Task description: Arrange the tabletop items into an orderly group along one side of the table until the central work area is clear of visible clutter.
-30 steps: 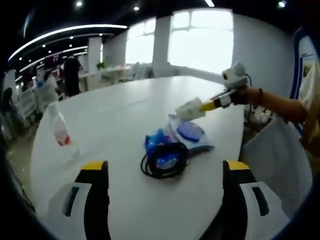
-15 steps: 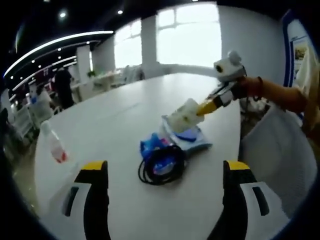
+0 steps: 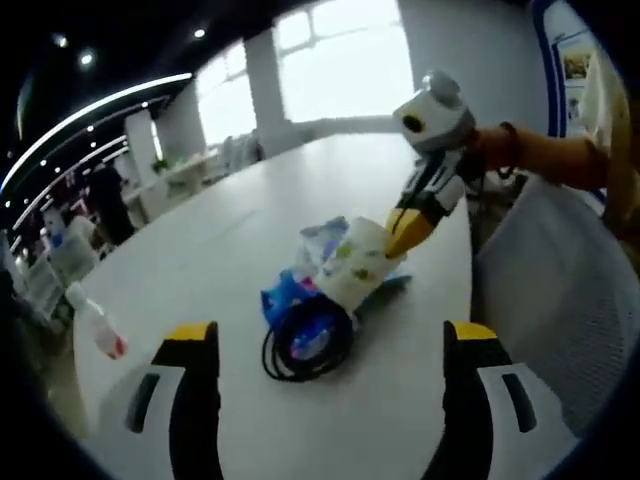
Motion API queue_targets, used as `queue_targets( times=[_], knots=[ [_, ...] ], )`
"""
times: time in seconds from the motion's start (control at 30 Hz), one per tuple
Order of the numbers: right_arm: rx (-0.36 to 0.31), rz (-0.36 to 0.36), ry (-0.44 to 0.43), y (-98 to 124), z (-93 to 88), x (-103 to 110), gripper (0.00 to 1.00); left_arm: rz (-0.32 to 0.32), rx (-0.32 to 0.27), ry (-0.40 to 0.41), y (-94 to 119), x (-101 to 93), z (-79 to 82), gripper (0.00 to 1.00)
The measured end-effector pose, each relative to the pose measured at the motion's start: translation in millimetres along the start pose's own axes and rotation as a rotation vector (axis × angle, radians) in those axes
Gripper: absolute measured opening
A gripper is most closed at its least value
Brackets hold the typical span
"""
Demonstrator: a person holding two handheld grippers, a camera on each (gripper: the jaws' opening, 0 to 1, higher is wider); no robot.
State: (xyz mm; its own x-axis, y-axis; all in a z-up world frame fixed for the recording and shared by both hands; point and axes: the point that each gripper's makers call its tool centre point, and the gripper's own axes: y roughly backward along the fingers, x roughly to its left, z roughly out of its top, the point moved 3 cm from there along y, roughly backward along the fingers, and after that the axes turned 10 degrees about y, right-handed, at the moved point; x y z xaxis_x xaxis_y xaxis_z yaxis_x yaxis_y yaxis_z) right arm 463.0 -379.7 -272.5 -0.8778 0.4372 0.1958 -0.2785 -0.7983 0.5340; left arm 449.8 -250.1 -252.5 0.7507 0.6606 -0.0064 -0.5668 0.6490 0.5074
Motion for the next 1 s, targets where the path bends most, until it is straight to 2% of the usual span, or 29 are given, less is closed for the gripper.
queue_targets(
  times=[0.4, 0.67, 0.77, 1.0],
  knots=[
    [-0.052, 0.006, -0.002, 4.1, 7.4, 7.9, 0.01, -0.029, 0.025, -0.09, -13.4, -15.5, 2.5, 0.86],
    [-0.056, 0.073, -0.009, 1.2, 9.1, 26.2, 0.01, -0.051, 0.035, -0.146, -17.1, -26.1, 3.0, 0.83],
    [-0.071, 0.134, -0.006, -1.5, 12.3, 39.8, 0.01, -0.052, 0.044, -0.163, -17.6, -27.0, 2.4, 0.82],
    [-0.054, 0.173, 0.016, -10.7, 13.1, 52.8, 0.01, -0.053, 0.031, -0.172, -18.4, -28.5, 6.7, 0.78]
  ],
)
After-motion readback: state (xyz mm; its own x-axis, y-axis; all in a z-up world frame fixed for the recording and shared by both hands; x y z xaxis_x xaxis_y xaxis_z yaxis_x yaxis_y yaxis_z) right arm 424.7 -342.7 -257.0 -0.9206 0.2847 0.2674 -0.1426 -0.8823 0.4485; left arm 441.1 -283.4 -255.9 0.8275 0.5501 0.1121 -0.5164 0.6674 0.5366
